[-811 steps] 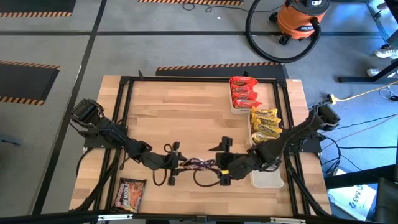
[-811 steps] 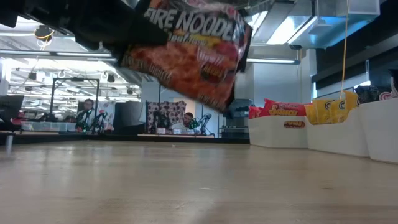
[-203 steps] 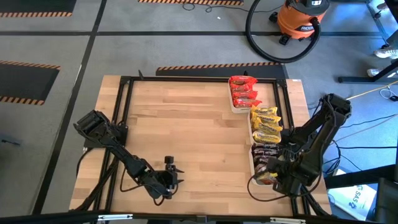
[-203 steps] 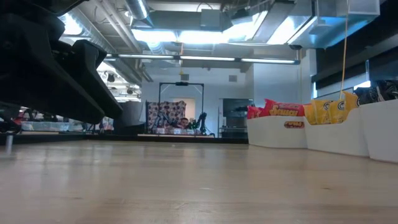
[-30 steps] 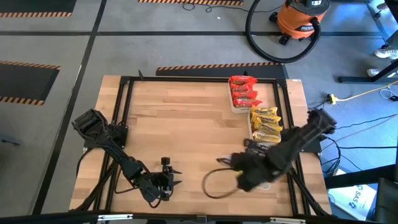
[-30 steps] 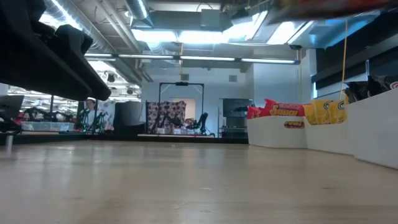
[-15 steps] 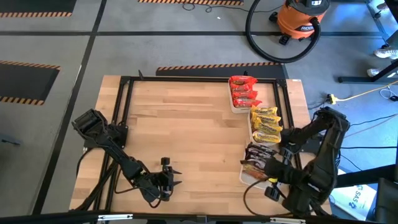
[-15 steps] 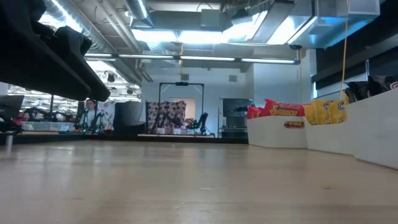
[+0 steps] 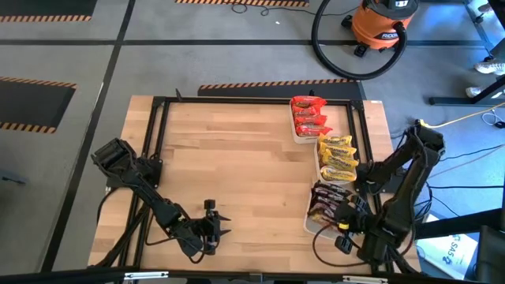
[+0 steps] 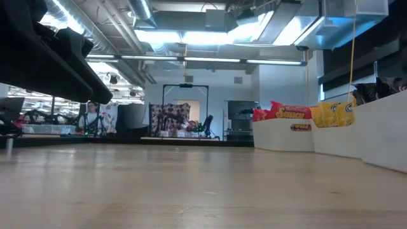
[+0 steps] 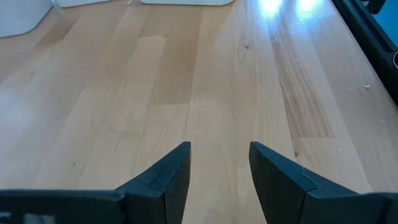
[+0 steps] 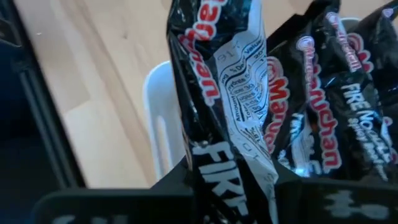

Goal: Sort Maruchan noodles
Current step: Put the black noodle pack into the bottom white bin

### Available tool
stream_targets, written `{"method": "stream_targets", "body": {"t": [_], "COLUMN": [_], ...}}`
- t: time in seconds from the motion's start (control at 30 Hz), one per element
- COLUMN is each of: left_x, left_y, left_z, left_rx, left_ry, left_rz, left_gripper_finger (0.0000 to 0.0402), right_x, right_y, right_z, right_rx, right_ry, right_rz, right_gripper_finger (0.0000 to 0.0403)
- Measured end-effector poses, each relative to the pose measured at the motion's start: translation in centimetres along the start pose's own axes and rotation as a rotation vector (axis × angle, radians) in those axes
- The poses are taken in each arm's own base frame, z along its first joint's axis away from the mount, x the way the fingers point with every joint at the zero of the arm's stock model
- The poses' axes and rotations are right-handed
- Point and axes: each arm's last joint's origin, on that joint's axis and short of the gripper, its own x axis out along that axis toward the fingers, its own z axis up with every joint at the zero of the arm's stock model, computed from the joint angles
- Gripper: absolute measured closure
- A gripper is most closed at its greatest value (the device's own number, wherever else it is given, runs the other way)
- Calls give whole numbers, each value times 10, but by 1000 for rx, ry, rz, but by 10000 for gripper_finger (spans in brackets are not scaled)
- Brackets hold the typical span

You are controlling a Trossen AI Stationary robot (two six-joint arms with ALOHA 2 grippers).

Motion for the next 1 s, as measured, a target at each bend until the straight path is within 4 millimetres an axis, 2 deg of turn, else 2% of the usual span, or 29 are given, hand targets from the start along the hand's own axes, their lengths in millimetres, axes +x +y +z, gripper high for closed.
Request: {"method": "stream_targets", "body": {"t": [0.13,0.47,0.6,1.0], "left_x": [0,0,0,0], "left_y": [0,0,0,0], "left_z": [0,0,0,0], "left_rx": [1,3,3,3], "left_ry": [0,0,0,0], "left_rz": [0,0,0,0], "left_gripper_finger": [243,243,243,243], "right_x": [10,29,41,62], "right_y": [-7,-8,-12,-24], "right_z": [-2,0,-2,-15], "right_rx": [5,-31,-28,-77], "right_ry": [5,62,127,131], "right_rz": [-12,29,36,47], "right_gripper_finger": [368,368,368,367]}}
